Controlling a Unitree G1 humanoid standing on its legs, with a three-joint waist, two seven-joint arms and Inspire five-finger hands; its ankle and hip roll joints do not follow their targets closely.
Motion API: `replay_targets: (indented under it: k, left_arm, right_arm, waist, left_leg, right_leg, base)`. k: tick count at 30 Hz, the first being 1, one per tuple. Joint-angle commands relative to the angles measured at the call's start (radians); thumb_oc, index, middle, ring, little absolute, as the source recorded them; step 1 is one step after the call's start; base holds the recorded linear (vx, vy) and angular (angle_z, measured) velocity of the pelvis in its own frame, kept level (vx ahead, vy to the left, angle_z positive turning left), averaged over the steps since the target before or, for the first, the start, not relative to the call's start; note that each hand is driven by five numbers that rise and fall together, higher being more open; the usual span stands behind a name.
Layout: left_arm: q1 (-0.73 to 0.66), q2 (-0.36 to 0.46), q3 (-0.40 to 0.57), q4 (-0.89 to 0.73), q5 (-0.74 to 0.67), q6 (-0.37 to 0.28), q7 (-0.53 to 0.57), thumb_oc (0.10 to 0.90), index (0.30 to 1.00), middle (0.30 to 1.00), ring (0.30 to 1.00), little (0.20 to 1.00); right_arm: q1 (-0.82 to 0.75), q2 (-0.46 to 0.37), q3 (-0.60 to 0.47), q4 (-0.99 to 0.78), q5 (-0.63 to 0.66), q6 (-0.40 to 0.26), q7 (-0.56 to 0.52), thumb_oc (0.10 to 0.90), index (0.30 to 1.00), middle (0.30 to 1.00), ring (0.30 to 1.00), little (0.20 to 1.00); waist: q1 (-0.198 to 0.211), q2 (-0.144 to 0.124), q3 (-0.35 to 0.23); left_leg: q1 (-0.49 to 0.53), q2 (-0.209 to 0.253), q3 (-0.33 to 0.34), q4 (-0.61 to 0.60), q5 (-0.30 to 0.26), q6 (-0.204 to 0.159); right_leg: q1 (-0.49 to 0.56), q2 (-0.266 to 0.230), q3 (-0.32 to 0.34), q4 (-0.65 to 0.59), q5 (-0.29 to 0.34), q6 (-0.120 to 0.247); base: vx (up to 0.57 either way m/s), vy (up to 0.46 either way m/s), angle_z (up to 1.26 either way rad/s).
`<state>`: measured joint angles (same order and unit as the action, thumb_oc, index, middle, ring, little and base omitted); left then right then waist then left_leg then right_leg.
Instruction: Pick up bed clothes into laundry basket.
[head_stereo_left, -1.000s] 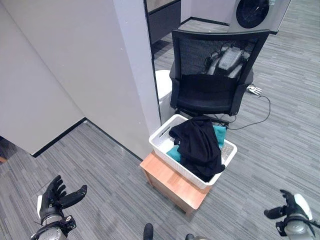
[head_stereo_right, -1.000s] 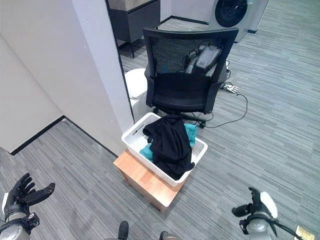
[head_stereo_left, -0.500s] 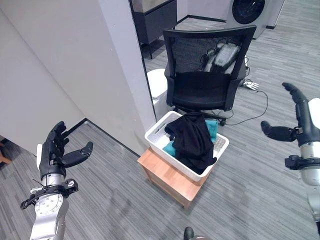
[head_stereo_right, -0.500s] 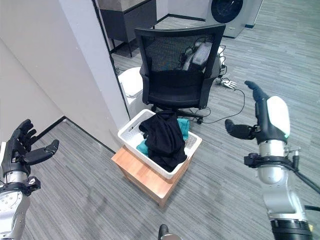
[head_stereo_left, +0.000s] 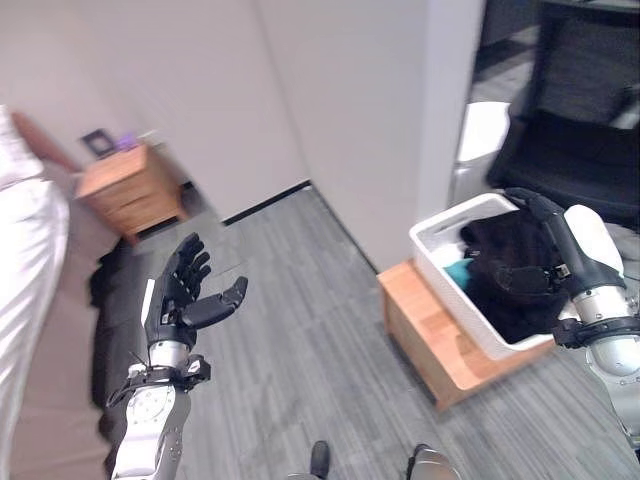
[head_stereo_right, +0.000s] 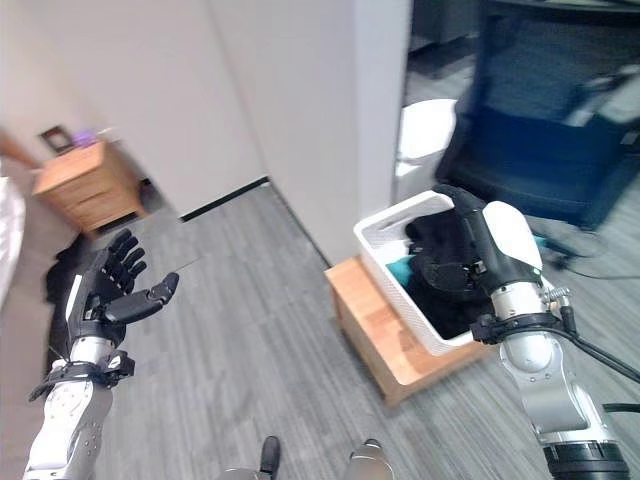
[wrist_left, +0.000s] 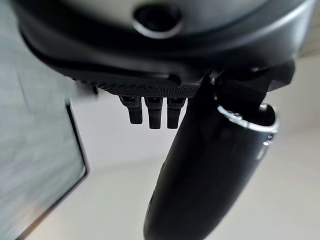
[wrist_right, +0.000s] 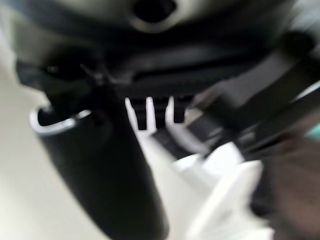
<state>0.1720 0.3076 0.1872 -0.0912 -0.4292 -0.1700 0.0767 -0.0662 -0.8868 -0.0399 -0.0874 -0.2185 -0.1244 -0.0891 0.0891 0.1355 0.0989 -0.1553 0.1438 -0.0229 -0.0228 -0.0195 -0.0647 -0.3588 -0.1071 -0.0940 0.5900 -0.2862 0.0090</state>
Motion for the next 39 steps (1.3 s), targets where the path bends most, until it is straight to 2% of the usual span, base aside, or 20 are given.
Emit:
replay_targets:
  k: [1,3,5,8,10,11,12,14,15,17,20,22,23,26,27,28,29,32,34,39]
  left_arm:
    - [-0.062,0.169,0.053,-0.062,0.024,-0.103,-0.012,0.800,0.900,0.900,0.900,0.900]
    - [-0.113,0.209,0.043,-0.015,0.006,-0.087,-0.009,0.800,0.900,0.900,0.900,0.900]
    - [-0.120,0.245,0.060,0.015,0.018,-0.080,-0.006,0.800,0.900,0.900,0.900,0.900]
    - [-0.119,0.301,0.098,0.073,0.037,-0.062,0.017,0.800,0.900,0.900,0.900,0.900]
    - [-0.117,0.327,0.119,0.099,0.054,-0.050,0.031,0.800,0.900,0.900,0.900,0.900]
    - [-0.119,0.327,0.119,0.099,0.054,-0.049,0.031,0.800,0.900,0.900,0.900,0.900]
    - [-0.113,0.341,0.130,0.115,0.060,-0.040,0.040,0.800,0.900,0.900,0.900,0.900]
    - [-0.102,0.353,0.145,0.128,0.082,-0.032,0.045,0.800,0.900,0.900,0.900,0.900]
    - [-0.086,0.355,0.155,0.126,0.082,-0.020,0.035,0.800,0.900,0.900,0.900,0.900]
    - [-0.040,0.355,0.188,0.113,0.098,-0.022,0.027,0.800,0.900,0.900,0.900,0.900]
    - [-0.020,0.379,0.218,0.093,0.103,-0.015,0.017,0.800,0.900,0.900,0.900,0.900]
    - [-0.005,0.405,0.237,0.065,0.098,-0.016,0.007,0.800,0.900,0.900,0.900,0.900]
    - [0.004,0.407,0.239,0.060,0.099,-0.021,0.007,0.800,0.900,0.900,0.900,0.900]
    - [-0.009,0.426,0.222,0.064,0.126,-0.043,-0.004,0.800,0.900,0.900,0.900,0.900]
    - [-0.023,0.427,0.217,0.070,0.123,-0.044,-0.005,0.800,0.900,0.900,0.900,0.900]
    - [-0.026,0.428,0.214,0.071,0.123,-0.045,-0.005,0.800,0.900,0.900,0.900,0.900]
    - [-0.059,0.439,0.191,0.088,0.134,-0.055,-0.003,0.800,0.900,0.900,0.900,0.900]
    - [-0.063,0.444,0.185,0.136,0.116,-0.057,-0.003,0.800,0.900,0.900,0.900,0.900]
    - [-0.033,0.441,0.218,0.155,0.107,-0.059,-0.006,0.800,0.900,0.900,0.900,0.900]
    - [0.030,0.397,0.285,0.165,0.093,-0.059,0.009,0.800,0.900,0.900,0.900,0.900]
  right_arm:
    - [-0.205,-0.045,0.025,-0.062,0.010,-0.111,-0.017,0.800,0.900,0.900,0.900,0.900]
    - [-0.272,-0.090,0.088,-0.073,0.064,-0.100,0.015,0.800,0.900,0.900,0.900,0.900]
    - [-0.320,-0.112,0.136,-0.058,0.099,-0.094,0.033,0.800,0.900,0.900,0.900,0.900]
    - [-0.360,-0.126,0.180,-0.014,0.120,-0.078,0.034,0.800,0.900,0.900,0.900,0.900]
    - [-0.352,-0.134,0.172,-0.006,0.119,-0.072,0.030,0.800,0.900,0.900,0.900,0.900]
    - [-0.351,-0.134,0.170,-0.007,0.119,-0.072,0.030,0.800,0.900,0.900,0.900,0.900]
    - [-0.311,-0.143,0.134,-0.002,0.115,-0.066,0.016,0.800,0.900,0.900,0.900,0.900]
    - [-0.266,-0.138,0.095,0.007,0.110,-0.061,0.010,0.800,0.900,0.900,0.900,0.900]
    - [-0.252,-0.132,0.074,0.007,0.106,-0.051,0.010,0.800,0.900,0.900,0.900,0.900]
    - [-0.245,-0.116,0.052,-0.016,0.096,-0.052,0.021,0.800,0.900,0.900,0.900,0.900]
    - [-0.222,-0.092,0.011,-0.029,0.091,-0.052,0.034,0.800,0.900,0.900,0.900,0.900]
    - [-0.211,-0.084,-0.003,-0.034,0.092,-0.044,0.040,0.800,0.900,0.900,0.900,0.900]
    - [-0.203,-0.080,-0.012,-0.031,0.091,-0.045,0.035,0.800,0.900,0.900,0.900,0.900]
    - [-0.192,-0.108,-0.041,0.008,0.070,-0.051,0.011,0.800,0.900,0.900,0.900,0.900]
    - [-0.188,-0.117,-0.055,0.011,0.074,-0.050,0.007,0.800,0.900,0.900,0.900,0.900]
    - [-0.185,-0.118,-0.059,0.010,0.075,-0.050,0.007,0.800,0.900,0.900,0.900,0.900]
    - [-0.131,-0.130,-0.121,0.002,0.070,-0.055,-0.007,0.800,0.900,0.900,0.900,0.900]
    - [-0.087,-0.122,-0.165,-0.013,0.078,-0.053,0.000,0.800,0.900,0.900,0.900,0.900]
    - [-0.061,-0.108,-0.188,-0.026,0.085,-0.052,0.002,0.800,0.900,0.900,0.900,0.900]
    - [-0.011,-0.054,-0.238,-0.026,0.072,-0.063,-0.013,0.800,0.900,0.900,0.900,0.900]
  waist:
    - [0.023,-0.116,-0.047]
    - [0.030,-0.142,-0.042]
    - [0.038,-0.149,-0.039]
    - [0.049,-0.167,-0.038]
    - [0.047,-0.169,-0.041]
    - [0.043,-0.168,-0.040]
    - [0.027,-0.165,-0.043]
    - [0.017,-0.148,-0.047]
    - [0.020,-0.136,-0.048]
    - [0.035,-0.114,-0.072]
    - [0.079,-0.116,-0.089]
    - [0.084,-0.114,-0.062]
    - [0.072,-0.118,-0.051]
    - [0.050,-0.132,-0.046]
    - [0.044,-0.138,-0.044]
    - [0.045,-0.138,-0.046]
    - [0.007,-0.149,-0.030]
    - [-0.016,-0.167,-0.043]
    - [-0.019,-0.165,-0.061]
    - [0.016,-0.154,-0.083]
  left_leg:
    - [-0.128,-0.011,-0.005,-0.064,0.182,-0.172]
    - [-0.100,-0.048,-0.007,-0.063,0.167,-0.133]
    - [-0.048,-0.042,-0.047,-0.014,0.169,-0.111]
    - [-0.014,0.004,-0.069,0.095,0.113,-0.099]
    - [0.017,0.050,-0.042,0.110,0.104,-0.103]
    - [0.013,0.049,-0.048,0.108,0.112,-0.102]
    - [0.052,0.101,0.040,0.098,0.116,-0.112]
    - [0.104,0.151,0.150,0.053,0.126,-0.132]
    - [0.113,0.151,0.173,0.031,0.145,-0.137]
    - [0.150,0.117,0.179,-0.036,0.121,-0.131]
    - [0.161,0.026,0.114,-0.049,0.075,-0.088]
    - [0.174,-0.021,0.048,-0.055,0.064,-0.067]
    - [0.173,-0.042,0.015,-0.056,0.062,-0.058]
    - [0.154,-0.091,-0.080,-0.058,0.056,-0.043]
    - [0.148,-0.106,-0.104,-0.061,0.061,-0.039]
    - [0.147,-0.106,-0.105,-0.059,0.059,-0.039]
    - [0.143,-0.130,-0.159,-0.056,0.057,-0.030]
    - [0.137,-0.132,-0.164,-0.055,0.039,-0.038]
    - [0.142,-0.125,-0.148,-0.059,0.036,-0.037]
    - [0.118,-0.099,-0.157,-0.064,0.045,-0.043]
  right_leg:
    - [0.373,-0.039,0.028,-0.677,0.179,0.145]
    - [0.376,0.002,0.072,-0.677,0.172,0.124]
    - [0.373,0.017,0.060,-0.677,0.191,0.116]
    - [0.374,-0.005,-0.033,-0.677,0.197,0.095]
    - [0.382,-0.009,-0.111,-0.677,0.196,0.081]
    - [0.379,-0.009,-0.116,-0.677,0.201,0.082]
    - [0.390,-0.024,-0.220,-0.677,0.206,0.073]
    - [0.403,-0.048,-0.323,-0.665,0.203,0.070]
    - [0.420,-0.059,-0.363,-0.667,0.216,0.080]
    - [0.440,-0.070,-0.395,-0.662,0.225,0.092]
    - [0.454,-0.163,-0.481,-0.554,0.245,0.100]
    - [0.398,-0.235,-0.442,-0.437,0.291,0.116]
    - [0.367,-0.241,-0.367,-0.413,0.300,0.127]
    - [0.298,-0.106,-0.063,-0.479,0.241,0.148]
    - [0.275,-0.087,-0.010,-0.509,0.261,0.151]
    - [0.277,-0.086,-0.011,-0.513,0.261,0.152]
    - [0.244,-0.049,0.076,-0.584,0.292,0.162]
    - [0.281,-0.065,0.081,-0.671,0.335,0.189]
    - [0.290,-0.073,0.082,-0.677,0.336,0.187]
    - [0.301,-0.067,0.071,-0.677,0.324,0.185]
  base:
    - [-0.22,-0.221,0.63]
    - [-0.20,-0.212,0.76]
    - [-0.24,-0.133,1.30]
    - [-0.29,-0.085,1.25]
    - [-0.16,-0.017,1.65]
    - [-0.23,0.045,1.90]
    - [-0.23,0.090,2.03]
    - [-0.23,0.152,2.03]
    - [-0.12,0.125,1.89]
    - [0.00,0.139,1.97]
    - [0.02,0.189,1.22]
    - [0.02,0.165,1.47]
    - [-0.02,0.098,1.73]
    - [0.08,0.071,1.68]
    - [0.15,0.013,1.03]
    - [0.13,-0.005,1.08]
    - [0.13,-0.022,1.14]
    - [0.14,-0.099,1.72]
    - [0.15,-0.046,1.29]
    - [0.07,-0.029,0.44]
